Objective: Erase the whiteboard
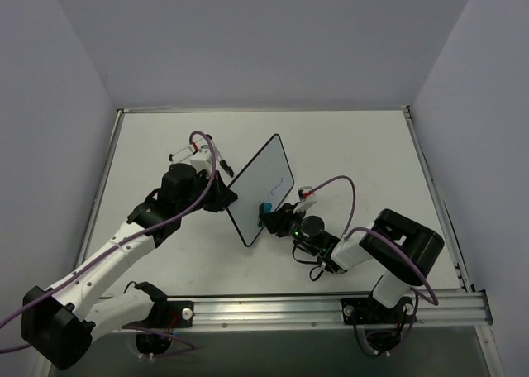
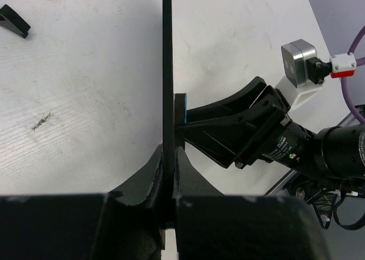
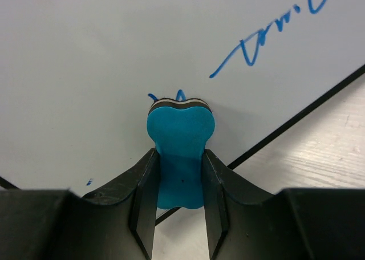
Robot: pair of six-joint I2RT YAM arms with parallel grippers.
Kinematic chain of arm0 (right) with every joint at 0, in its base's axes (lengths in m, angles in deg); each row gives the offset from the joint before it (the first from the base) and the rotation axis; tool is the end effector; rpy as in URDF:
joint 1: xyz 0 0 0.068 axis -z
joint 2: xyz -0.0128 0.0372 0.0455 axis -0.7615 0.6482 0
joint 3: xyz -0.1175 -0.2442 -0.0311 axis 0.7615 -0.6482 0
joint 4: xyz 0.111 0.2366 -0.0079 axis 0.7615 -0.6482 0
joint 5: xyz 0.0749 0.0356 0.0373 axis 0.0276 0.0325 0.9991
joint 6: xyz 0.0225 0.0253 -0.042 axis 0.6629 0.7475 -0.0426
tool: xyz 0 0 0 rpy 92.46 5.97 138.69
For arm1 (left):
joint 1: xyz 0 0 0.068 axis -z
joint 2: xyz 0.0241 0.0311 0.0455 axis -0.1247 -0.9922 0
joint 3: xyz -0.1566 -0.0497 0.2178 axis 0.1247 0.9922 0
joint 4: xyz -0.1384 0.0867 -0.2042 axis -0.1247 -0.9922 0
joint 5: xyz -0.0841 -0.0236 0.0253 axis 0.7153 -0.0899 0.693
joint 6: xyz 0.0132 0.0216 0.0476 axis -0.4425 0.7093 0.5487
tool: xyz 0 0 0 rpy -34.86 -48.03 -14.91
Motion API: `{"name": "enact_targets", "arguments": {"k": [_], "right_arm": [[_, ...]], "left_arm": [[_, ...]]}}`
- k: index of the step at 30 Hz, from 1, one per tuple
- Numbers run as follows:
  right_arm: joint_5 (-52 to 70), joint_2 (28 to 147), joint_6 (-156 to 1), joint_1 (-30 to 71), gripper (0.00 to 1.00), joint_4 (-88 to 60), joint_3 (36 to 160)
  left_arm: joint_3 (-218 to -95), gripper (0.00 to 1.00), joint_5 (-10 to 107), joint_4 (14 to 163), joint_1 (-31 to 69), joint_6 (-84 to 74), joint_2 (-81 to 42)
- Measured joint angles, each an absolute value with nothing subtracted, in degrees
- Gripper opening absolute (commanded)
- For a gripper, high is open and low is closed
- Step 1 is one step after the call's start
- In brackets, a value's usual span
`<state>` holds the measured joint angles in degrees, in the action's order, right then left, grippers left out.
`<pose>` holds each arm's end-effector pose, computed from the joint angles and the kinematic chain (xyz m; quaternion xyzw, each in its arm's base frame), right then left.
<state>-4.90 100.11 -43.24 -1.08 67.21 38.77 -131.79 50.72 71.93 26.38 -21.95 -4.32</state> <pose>0.1669 0.1976 0.1585 -0.0204 0.6855 0.4954 0.5332 0.1942 -0.1365 0.2995 0.0824 0.8453 -0.3355 0.4076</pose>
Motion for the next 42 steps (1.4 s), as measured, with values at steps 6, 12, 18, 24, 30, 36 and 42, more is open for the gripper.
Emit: {"name": "enact_targets", "arguments": {"k": [6,12,18,24,30,36,42], "right_arm": [[-3.5,101.4,-43.7,0.5,0.00,64.3,41.7],[-4.4,100.9,-44.5,-0.4,0.00,61.9,42.9],[-8.7,98.4,-44.4,-6.2,0.00,61.7,42.9],[-15.0,97.1,-41.3,-11.5,0.00,61.6,42.9],[-17.4,95.9,-40.4,-12.0,0.00,60.0,43.5],[-19.3,92.4,-40.7,-11.3,0.00,59.3,46.0],[-17.4,92.5,-40.0,-4.7,0.00,60.4,46.9]], "left_arm": [[-131.4,0.02,49.2,73.1,26.4,-21.9,-4.3],[-131.4,0.02,48.5,73.1,26.4,-21.8,-4.3],[-131.4,0.02,48.5,73.1,26.4,-21.9,-4.3],[-131.4,0.02,48.7,73.2,26.4,-22.0,-4.4],[-131.4,0.02,48.8,73.8,26.4,-22.4,-4.9],[-131.2,0.02,50.8,74.1,26.4,-24.0,-5.2],[-130.7,0.02,52.1,74.3,26.4,-25.7,-5.2]]}}
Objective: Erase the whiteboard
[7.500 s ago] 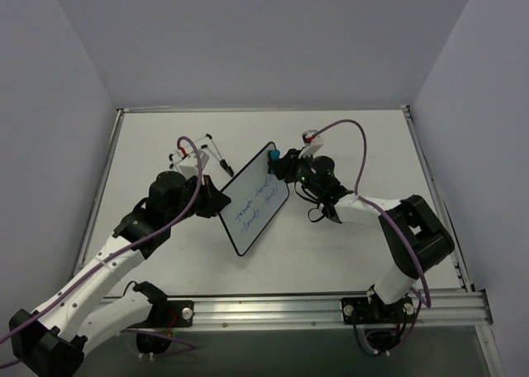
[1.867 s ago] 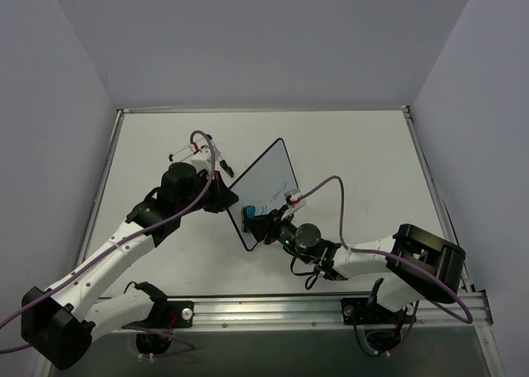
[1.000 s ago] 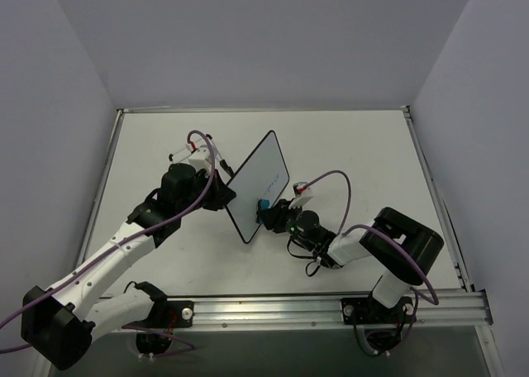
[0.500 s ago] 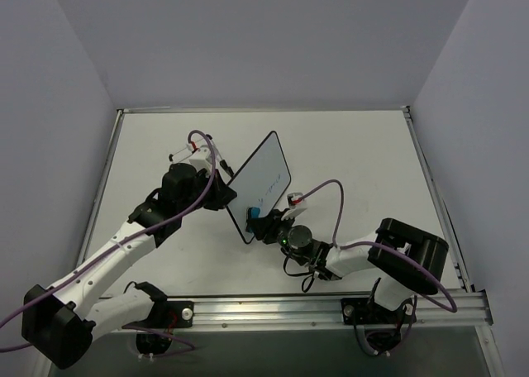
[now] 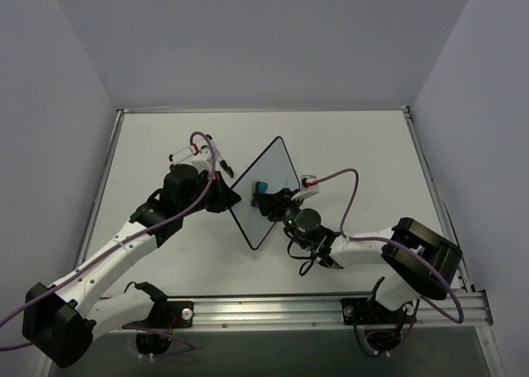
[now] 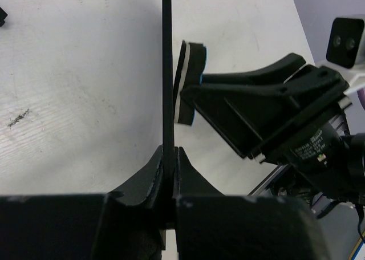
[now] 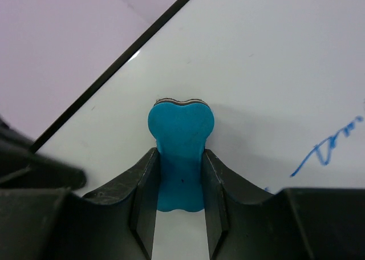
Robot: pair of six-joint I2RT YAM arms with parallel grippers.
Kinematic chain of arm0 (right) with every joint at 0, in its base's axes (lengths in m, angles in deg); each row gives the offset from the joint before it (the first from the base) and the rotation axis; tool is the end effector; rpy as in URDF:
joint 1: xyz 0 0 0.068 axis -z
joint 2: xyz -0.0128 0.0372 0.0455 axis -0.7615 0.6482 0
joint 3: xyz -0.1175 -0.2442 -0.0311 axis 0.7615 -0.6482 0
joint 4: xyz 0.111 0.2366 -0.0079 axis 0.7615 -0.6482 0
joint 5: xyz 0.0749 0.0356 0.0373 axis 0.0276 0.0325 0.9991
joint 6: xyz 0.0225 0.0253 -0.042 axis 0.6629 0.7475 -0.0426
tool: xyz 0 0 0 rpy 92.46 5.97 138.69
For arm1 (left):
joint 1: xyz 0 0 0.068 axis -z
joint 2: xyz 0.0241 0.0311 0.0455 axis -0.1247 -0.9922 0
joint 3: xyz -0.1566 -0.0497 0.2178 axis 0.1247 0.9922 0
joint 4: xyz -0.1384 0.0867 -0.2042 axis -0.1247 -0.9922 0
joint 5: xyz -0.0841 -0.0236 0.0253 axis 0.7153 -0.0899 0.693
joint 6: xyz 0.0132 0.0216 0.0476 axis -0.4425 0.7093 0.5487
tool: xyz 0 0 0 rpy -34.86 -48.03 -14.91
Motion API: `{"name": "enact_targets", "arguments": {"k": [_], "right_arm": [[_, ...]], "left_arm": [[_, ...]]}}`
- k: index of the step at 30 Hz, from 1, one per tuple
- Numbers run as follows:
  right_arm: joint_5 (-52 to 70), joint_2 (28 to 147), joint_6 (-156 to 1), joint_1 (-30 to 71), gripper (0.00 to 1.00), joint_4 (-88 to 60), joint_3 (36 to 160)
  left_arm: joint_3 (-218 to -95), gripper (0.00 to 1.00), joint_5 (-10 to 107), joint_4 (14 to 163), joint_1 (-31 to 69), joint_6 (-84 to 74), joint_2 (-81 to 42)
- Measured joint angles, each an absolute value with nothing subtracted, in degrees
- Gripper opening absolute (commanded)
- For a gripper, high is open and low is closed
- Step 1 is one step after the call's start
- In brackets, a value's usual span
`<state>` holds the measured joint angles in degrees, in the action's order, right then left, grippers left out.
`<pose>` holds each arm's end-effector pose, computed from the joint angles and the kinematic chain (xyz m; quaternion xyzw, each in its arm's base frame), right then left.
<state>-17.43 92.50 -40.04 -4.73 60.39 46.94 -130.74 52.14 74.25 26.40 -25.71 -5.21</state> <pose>0.1706 0.2180 0.2143 0.0699 0.6273 0.5158 0.5793 0.1968 -0.1394 0.2937 0.0615 0.8447 -0.3586 0.3925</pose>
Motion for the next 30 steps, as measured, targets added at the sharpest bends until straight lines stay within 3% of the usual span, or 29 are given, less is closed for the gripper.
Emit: {"name": "enact_targets", "arguments": {"k": [10,30], "right_arm": [[-12.9,95.8,-35.7,3.4,0.00,62.8,43.4],[-9.4,89.4,-38.5,-0.4,0.00,57.6,41.0]], "left_arm": [[-130.7,0.02,52.6,74.1,26.4,-26.0,-5.2],[-130.8,0.02,54.5,75.4,26.4,-26.1,-6.5]]}}
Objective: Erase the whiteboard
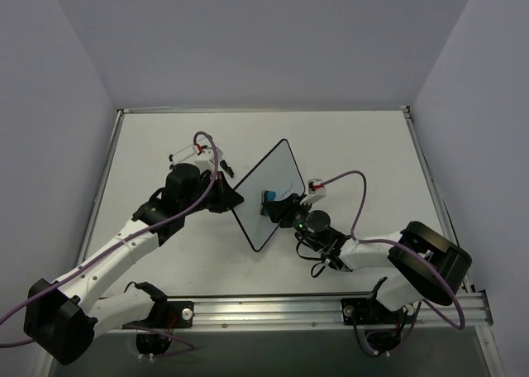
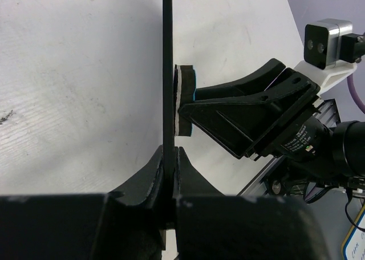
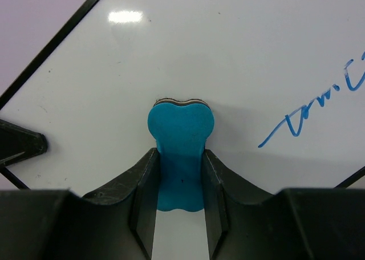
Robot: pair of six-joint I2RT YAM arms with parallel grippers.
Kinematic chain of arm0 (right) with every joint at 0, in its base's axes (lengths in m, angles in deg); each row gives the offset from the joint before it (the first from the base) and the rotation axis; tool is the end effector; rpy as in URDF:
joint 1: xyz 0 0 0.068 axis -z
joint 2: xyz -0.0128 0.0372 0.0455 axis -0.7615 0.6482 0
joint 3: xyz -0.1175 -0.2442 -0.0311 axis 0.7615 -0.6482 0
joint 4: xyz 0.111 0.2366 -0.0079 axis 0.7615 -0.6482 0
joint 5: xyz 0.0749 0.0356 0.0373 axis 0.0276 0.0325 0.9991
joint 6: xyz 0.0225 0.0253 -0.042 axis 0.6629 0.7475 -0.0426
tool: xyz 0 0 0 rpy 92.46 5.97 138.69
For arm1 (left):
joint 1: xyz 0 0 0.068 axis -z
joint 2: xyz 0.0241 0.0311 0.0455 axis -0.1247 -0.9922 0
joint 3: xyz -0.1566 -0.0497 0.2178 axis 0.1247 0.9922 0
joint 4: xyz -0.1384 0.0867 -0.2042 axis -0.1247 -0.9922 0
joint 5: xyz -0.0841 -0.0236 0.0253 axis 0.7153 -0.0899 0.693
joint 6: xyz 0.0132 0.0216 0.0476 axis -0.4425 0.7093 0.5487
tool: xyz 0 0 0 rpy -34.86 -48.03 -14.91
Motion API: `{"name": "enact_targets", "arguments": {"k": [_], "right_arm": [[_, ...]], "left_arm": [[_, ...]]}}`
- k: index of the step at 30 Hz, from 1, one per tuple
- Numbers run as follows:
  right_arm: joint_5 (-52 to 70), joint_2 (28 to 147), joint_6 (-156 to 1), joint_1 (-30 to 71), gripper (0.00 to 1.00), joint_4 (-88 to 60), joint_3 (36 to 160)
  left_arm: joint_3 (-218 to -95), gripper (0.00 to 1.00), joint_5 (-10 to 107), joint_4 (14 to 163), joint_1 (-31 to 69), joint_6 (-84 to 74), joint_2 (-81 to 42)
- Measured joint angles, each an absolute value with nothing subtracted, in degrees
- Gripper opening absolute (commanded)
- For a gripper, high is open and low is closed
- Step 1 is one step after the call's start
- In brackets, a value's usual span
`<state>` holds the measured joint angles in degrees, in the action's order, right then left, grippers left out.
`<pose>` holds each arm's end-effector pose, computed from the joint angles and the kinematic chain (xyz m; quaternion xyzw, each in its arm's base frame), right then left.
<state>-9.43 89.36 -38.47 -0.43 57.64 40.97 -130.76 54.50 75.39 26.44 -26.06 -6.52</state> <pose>0.1694 0.1917 0.1944 0.0435 0.6632 0.5106 0.5455 0.1999 -0.1434 0.2908 0.0699 0.8435 -0.3733 0.3798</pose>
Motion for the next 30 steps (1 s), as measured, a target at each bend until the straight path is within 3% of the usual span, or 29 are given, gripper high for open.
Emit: {"name": "enact_targets", "arguments": {"k": [14,30], "right_arm": [[-8.6,88.4,-36.8,4.6,0.00,58.0,33.0],[-5.0,87.5,-40.5,9.1,0.00,54.7,42.5]], "left_arm": [[-130.8,0.02,56.2,75.0,27.0,-27.0,-6.5],[-130.8,0.02,56.8,75.0,27.0,-27.3,-6.6]]}}
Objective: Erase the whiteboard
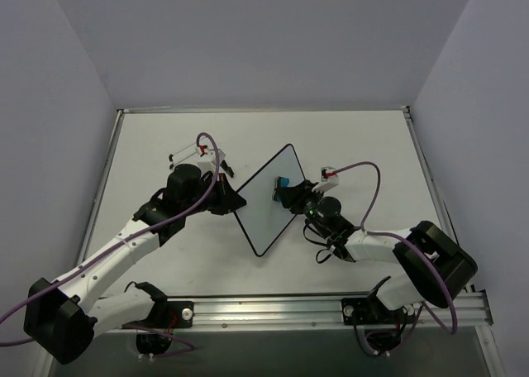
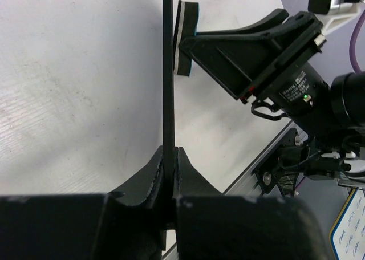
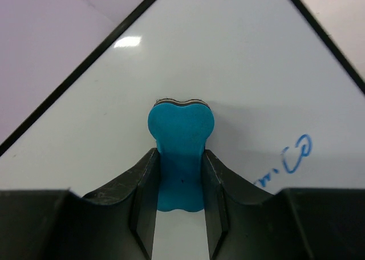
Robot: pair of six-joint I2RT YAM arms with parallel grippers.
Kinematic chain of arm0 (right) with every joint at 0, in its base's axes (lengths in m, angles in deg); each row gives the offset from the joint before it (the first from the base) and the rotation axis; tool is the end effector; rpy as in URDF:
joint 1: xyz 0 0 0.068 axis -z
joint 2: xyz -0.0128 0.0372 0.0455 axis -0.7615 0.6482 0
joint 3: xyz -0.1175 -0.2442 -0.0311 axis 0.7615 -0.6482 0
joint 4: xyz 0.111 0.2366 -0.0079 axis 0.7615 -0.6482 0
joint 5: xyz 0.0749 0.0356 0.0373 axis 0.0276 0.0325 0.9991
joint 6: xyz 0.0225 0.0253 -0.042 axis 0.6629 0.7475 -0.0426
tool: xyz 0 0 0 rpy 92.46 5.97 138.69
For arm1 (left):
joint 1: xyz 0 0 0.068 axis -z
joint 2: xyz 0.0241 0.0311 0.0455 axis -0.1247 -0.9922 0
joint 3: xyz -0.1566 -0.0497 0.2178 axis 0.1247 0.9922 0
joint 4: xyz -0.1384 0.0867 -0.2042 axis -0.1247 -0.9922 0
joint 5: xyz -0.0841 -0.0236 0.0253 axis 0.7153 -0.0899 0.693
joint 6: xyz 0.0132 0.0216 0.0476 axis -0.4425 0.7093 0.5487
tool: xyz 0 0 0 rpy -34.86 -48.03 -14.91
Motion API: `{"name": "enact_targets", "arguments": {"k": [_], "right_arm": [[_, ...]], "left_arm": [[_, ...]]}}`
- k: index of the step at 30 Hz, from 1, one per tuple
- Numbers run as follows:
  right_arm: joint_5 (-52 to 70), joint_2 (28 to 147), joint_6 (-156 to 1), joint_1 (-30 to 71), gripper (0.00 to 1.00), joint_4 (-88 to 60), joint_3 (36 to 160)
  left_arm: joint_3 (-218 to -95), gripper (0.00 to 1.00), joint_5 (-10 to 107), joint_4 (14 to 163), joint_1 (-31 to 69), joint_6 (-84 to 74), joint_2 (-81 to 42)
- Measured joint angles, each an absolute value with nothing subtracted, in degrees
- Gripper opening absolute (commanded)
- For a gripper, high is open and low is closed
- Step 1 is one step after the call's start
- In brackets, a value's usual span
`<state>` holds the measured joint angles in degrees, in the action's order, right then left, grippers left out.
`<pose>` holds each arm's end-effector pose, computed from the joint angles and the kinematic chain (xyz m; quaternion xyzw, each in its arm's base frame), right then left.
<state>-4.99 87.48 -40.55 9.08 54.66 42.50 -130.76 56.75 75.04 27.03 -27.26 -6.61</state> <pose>0.1992 0.1651 0.2040 0.0576 0.6589 0.4752 0.5804 0.1974 -0.1464 0.2901 0.0752 0.8437 -0.3905 0.3606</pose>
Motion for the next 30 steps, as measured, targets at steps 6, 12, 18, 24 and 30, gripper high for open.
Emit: {"name": "enact_targets", "arguments": {"k": [6,12,18,24,30], "right_arm": [[-1.3,91.1,-37.7,17.1,0.00,57.0,40.7],[0.0,91.7,-35.8,22.4,0.00,54.5,38.4],[4.3,92.6,-36.3,24.6,0.00,53.6,39.5],[7.4,94.6,-36.1,24.8,0.00,56.1,40.2],[7.2,91.8,-36.7,19.8,0.00,54.6,40.3]], "left_arm": [[-130.8,0.02,57.1,75.0,27.0,-27.3,-6.6],[-130.8,0.02,58.1,74.9,27.3,-27.3,-6.6],[-130.8,0.02,58.3,74.9,27.3,-27.3,-6.7],[-130.8,0.02,57.6,74.9,27.3,-27.4,-6.6],[-130.8,0.02,56.7,74.9,27.2,-27.3,-6.5]]}}
